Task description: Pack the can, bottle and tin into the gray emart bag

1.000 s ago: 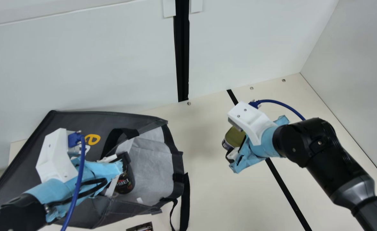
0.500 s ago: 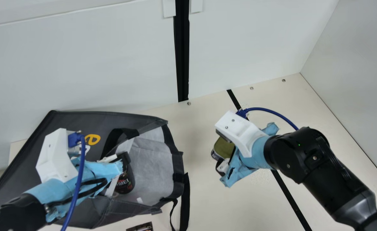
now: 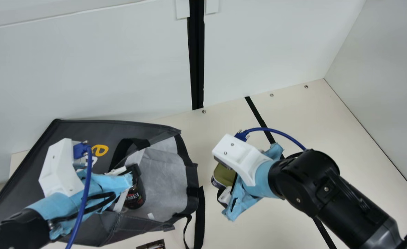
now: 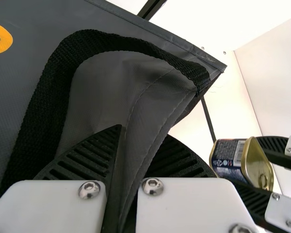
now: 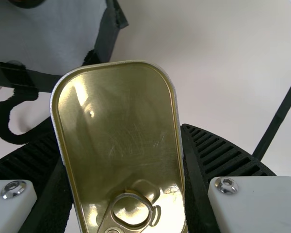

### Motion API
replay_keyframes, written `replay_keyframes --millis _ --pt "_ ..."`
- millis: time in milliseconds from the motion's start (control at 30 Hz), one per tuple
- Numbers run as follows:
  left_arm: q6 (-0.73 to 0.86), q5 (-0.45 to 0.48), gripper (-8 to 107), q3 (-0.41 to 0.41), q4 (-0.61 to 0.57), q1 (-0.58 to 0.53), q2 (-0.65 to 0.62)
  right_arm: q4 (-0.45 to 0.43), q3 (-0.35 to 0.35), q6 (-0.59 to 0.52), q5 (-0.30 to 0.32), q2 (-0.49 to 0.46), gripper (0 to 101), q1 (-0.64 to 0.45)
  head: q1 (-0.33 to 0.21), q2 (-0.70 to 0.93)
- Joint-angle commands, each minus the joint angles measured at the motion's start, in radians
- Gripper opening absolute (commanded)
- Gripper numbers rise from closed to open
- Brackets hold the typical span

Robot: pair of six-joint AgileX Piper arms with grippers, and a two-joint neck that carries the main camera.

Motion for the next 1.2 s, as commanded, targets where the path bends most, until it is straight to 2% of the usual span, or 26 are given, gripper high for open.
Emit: replay_keyframes --millis 0,333,633,867,1167 --pt "0.0 0.0 10 0.0 0.0 0.0 0.0 -0.003 0.003 0.013 0.002 -0.002 0 0.02 -0.023 -0.002" --pt "0.0 0.0 10 0.0 0.0 0.0 0.0 -0.006 0.019 0.048 0.004 -0.011 0 0.102 -0.023 -0.002" --pt "0.0 0.0 10 0.0 0.0 0.0 0.0 0.042 0.04 0.001 -0.033 -0.009 0 0.131 -0.023 -0.002" --pt "0.0 0.0 10 0.0 0.0 0.0 0.0 0.108 0.07 -0.078 -0.104 -0.005 0 0.126 -0.023 -0.002" --pt "0.0 0.0 10 0.0 0.0 0.0 0.0 0.2 0.109 -0.189 -0.234 0.014 0 0.108 -0.023 -0.002"
